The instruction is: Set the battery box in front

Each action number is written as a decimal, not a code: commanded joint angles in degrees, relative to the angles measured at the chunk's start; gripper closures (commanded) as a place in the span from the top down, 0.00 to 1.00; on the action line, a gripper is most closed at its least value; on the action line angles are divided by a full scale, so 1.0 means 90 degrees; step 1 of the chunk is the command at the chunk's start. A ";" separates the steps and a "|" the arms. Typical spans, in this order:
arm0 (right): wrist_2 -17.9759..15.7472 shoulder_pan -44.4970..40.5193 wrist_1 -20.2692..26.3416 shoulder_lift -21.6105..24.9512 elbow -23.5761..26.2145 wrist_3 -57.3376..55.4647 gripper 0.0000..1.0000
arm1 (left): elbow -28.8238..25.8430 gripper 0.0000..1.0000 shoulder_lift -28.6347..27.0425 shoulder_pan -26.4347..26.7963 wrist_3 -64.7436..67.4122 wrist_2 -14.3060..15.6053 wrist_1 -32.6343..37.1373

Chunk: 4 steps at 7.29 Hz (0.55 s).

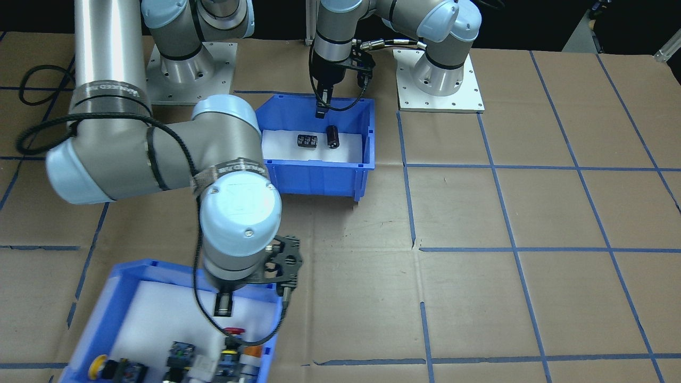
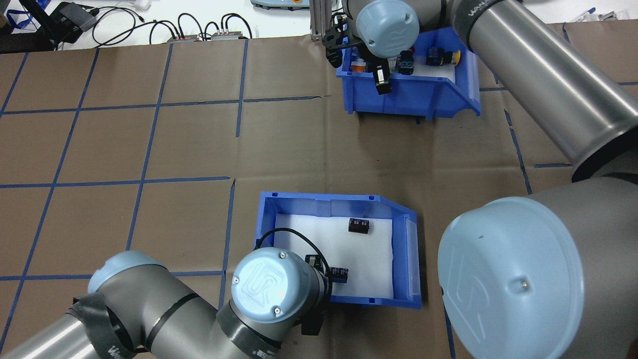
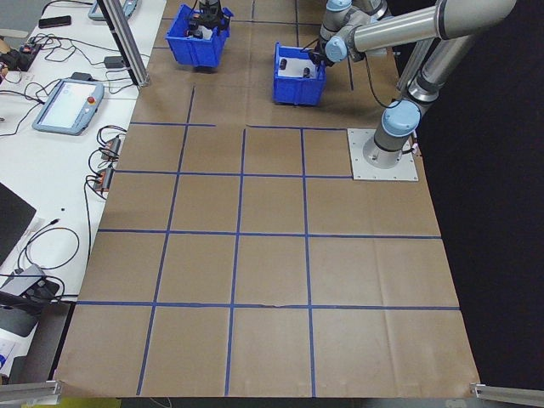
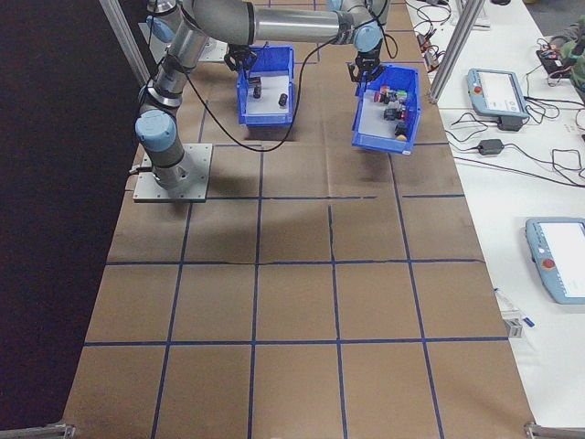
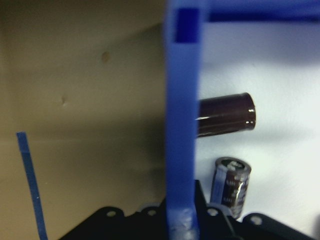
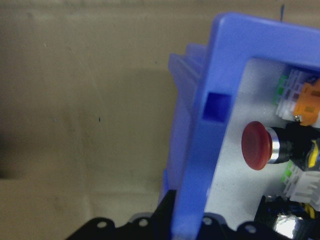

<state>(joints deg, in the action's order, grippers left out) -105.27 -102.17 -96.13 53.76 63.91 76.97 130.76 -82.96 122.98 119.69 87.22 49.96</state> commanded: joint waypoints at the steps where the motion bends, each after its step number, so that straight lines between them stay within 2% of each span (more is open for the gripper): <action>1: -0.0276 0.0733 0.0076 0.0226 0.0144 0.1042 0.03 | -0.0309 0.00 0.0185 -0.1335 -0.1154 0.0085 0.0706; 2: -0.0209 0.1056 0.0066 0.0518 0.0580 0.1608 0.03 | -0.0649 0.00 0.0011 -0.1679 -0.1527 0.0075 0.0844; 3: -0.0169 0.1349 -0.0185 0.0907 0.1223 0.1933 0.03 | -0.1310 0.00 -0.0300 -0.1905 -0.1802 0.0094 0.1232; 4: -0.0169 0.1546 -0.0662 0.1317 0.1857 0.2419 0.03 | -0.2128 0.00 -0.0777 -0.1965 -0.1920 0.0104 0.1545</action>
<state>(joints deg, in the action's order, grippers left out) -106.95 -91.03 -98.08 61.23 73.82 93.55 119.84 -85.48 107.12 104.77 88.03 60.15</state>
